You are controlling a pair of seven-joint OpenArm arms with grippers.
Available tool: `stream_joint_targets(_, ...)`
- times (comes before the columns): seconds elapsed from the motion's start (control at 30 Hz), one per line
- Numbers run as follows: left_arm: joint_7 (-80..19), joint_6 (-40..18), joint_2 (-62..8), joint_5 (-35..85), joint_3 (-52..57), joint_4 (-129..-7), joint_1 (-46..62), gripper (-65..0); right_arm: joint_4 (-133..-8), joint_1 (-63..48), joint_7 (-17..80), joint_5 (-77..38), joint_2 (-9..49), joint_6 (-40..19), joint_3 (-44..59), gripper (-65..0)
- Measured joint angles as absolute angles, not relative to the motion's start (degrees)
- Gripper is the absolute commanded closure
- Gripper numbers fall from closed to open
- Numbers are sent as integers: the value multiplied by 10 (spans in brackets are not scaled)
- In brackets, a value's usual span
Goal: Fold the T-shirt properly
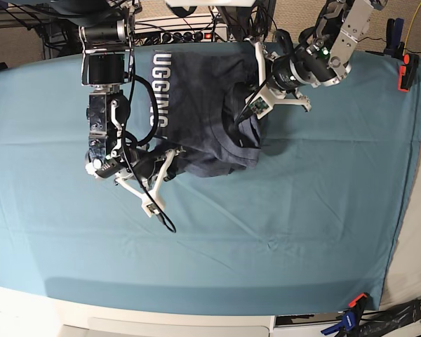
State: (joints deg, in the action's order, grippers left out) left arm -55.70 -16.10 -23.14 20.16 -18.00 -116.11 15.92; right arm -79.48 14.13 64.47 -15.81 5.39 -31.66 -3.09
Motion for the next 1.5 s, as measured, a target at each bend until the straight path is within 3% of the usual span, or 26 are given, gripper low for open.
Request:
stream_joint_targets(0.23, -569, -161, -248, 208, -180, -1161, 191, 0, -795, 141, 642, -158, 59, -319, -31, 0)
stream_joint_targets(0.57, -495, -166, -243, 207, -180, -1127, 199, 0, -795, 140, 642, -162, 59, -323, -31, 0)
stream_joint_targets(0.83, -445, -190, -224, 254, -179, -1042, 142, 0, -795, 140, 669, -199, 62, -346, -31, 0)
stream_joint_targets(1.07, -468, -225, -223, 267, -182, -1006, 84, 0, -796, 140, 696, -232, 83, -349, -31, 0)
stream_joint_targets(1.5, -526, -195, -296, 204, -182, -989, -25, 0, -799, 122, 763, -357, 157, -389, -30, 0)
